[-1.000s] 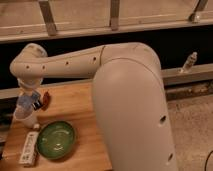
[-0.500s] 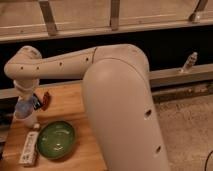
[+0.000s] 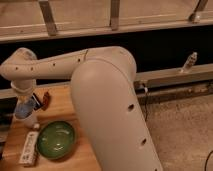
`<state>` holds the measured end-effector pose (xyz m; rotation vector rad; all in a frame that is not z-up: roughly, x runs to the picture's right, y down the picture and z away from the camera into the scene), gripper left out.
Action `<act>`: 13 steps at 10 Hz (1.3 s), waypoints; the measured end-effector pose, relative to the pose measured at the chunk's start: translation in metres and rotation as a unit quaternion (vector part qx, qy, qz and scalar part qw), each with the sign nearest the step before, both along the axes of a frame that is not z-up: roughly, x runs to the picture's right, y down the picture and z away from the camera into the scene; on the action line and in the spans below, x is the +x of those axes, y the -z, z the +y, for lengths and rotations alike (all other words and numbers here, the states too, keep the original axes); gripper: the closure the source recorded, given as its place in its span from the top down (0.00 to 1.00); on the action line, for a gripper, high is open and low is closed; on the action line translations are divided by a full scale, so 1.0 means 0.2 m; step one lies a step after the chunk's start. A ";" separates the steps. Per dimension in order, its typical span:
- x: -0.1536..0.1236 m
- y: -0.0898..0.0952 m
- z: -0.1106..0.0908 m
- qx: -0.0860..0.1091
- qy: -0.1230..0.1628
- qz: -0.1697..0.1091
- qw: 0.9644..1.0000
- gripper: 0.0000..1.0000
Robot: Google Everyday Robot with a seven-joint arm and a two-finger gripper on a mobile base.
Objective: Place the white sponge in the ceramic cup
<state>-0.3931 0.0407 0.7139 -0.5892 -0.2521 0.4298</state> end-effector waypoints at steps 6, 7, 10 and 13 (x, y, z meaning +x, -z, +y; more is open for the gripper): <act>0.00 -0.08 0.01 0.007 0.015 0.031 0.999 0.00; 0.00 -0.08 0.00 0.007 0.015 0.031 0.999 0.00; 0.00 -0.08 0.00 0.008 0.015 0.031 0.999 0.22; 0.00 -0.08 0.00 0.008 0.015 0.031 0.999 0.54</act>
